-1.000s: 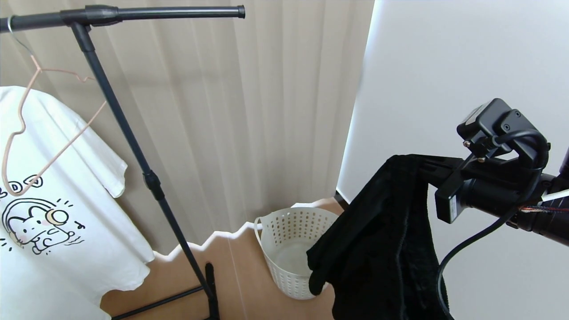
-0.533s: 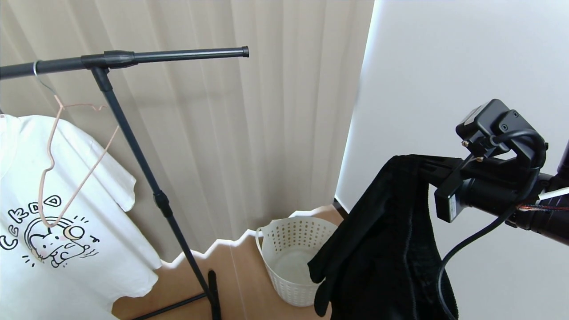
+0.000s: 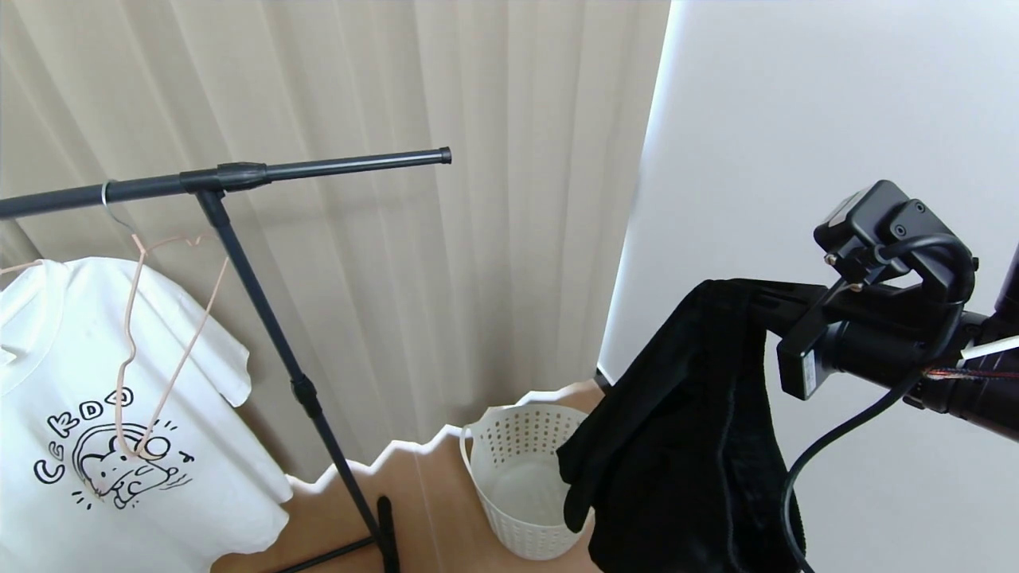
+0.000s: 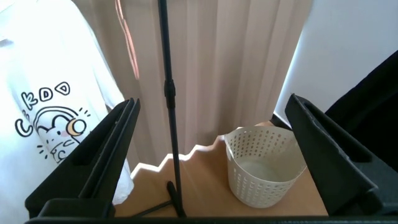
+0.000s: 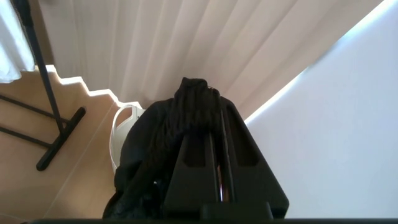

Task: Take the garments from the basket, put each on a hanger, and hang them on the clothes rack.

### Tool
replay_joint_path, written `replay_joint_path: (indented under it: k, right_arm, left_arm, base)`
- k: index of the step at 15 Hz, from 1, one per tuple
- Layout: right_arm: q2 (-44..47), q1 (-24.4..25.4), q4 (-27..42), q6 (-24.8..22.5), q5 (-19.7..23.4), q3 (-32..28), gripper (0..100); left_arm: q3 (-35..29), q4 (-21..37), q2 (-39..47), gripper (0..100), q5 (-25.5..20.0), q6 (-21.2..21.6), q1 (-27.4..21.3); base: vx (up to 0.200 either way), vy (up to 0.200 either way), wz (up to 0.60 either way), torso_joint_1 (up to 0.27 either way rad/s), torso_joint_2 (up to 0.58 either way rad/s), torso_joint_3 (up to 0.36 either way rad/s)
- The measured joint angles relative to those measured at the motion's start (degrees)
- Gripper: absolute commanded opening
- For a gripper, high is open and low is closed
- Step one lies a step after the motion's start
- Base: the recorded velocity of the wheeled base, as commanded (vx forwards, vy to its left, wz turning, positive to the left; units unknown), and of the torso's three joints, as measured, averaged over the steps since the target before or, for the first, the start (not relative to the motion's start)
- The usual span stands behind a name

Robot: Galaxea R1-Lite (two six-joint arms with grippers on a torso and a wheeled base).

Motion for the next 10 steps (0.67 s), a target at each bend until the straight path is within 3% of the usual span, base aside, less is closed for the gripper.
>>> replay_joint_path:
  k: [5, 8, 10]
  right_arm:
    - [0.00, -0.02, -0.02, -0.20, -0.05, 0.20, 0]
    - [0.04, -0.02, -0.04, -0.30, -0.05, 0.59, 0]
    - [0.06, -0.02, 0.05, -0.34, -0.02, 0.72, 0]
  left_arm:
    - [0.00, 0.00, 0.00, 100, 0.00, -0.02, -0.01]
    - [0.00, 0.00, 0.00, 100, 0.00, 0.13, 0.00]
    - [0.00, 0.00, 0.00, 100, 0.00, 0.11, -0.04]
  base:
    - [0.000, 0.000, 0.00, 0.170, -0.38, -0.213]
    - [0.000, 0.000, 0.00, 0.032, -0.08, -0.033]
    - [0.000, 0.000, 0.60, 0.005, -0.01, -0.005]
